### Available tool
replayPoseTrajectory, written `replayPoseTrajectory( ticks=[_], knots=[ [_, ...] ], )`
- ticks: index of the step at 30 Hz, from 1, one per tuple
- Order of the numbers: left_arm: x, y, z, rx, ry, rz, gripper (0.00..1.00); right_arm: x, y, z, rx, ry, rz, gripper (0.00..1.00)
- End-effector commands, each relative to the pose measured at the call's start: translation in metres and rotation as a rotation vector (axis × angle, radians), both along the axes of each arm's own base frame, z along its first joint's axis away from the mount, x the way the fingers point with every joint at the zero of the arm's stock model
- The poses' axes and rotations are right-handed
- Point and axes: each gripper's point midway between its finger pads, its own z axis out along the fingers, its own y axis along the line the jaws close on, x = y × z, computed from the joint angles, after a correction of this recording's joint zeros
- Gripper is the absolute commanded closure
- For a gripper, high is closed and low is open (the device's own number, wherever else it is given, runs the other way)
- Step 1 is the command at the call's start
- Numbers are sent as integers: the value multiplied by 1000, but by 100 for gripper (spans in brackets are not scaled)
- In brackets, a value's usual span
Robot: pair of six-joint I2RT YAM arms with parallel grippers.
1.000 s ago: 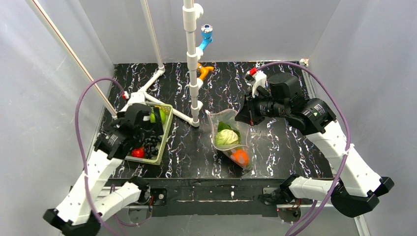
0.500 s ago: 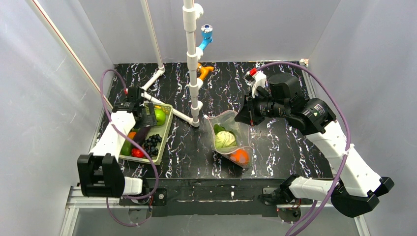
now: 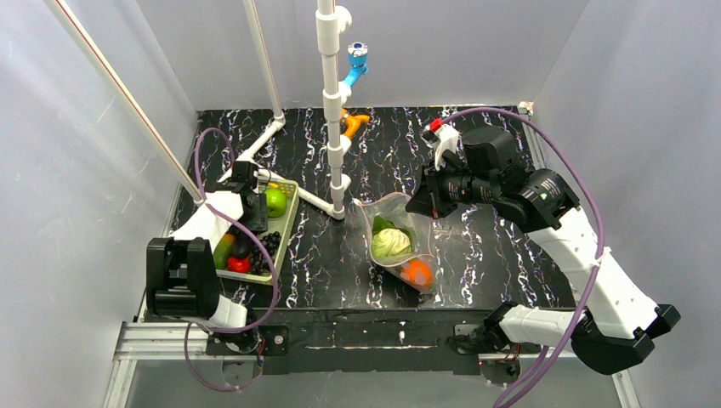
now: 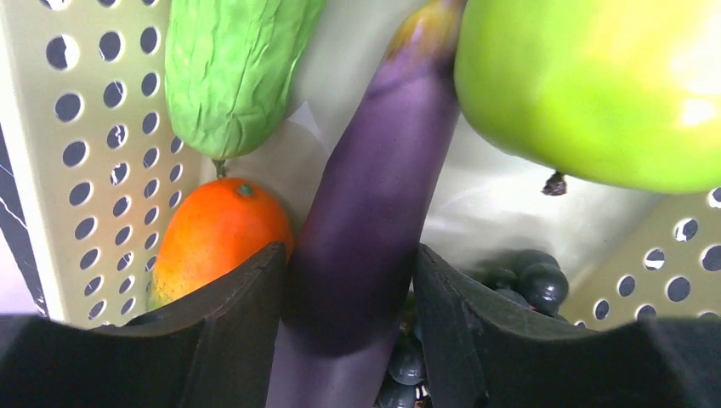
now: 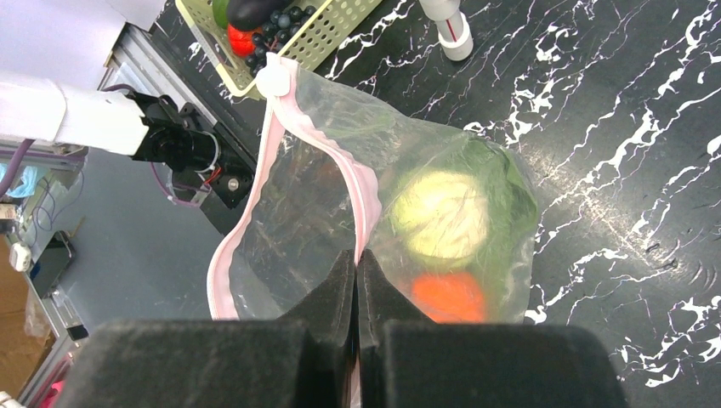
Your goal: Place the food in the zip-top bag and seal the zipper
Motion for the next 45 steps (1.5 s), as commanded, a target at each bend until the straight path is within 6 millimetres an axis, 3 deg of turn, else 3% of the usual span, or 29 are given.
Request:
replayPoseTrajectory(
  ticks=[1,5,8,12,18,23,35,42,45],
  knots=[
    [-2,5,-6,44,35,-34,57,2,9,28,82,-55,20,99],
    [-2,6,-6,60,55,-40,78,3,9,26,76,-51,15,99],
    [-1,9,5,78,28,-19,84,7,8,22,64,-53,-6,99],
    [-1,11,35,82,-47,27,91,16,9,17,53,-40,-55,99],
    [-16,15,66,86,-113,111,100,31,-4,14,18,-91,-150,99],
    [-21,14,99,58,-188,196,100,38,-14,16,0,-144,-199,99],
    [-50,10,196,-74,-507,347,100,31,-10,21,34,-155,-156,99],
    [-66,-9,230,-239,-648,355,100,29,-10,26,55,-157,-155,99],
    [-74,-27,241,-357,-692,319,100,28,-10,26,57,-151,-157,99]
  ],
)
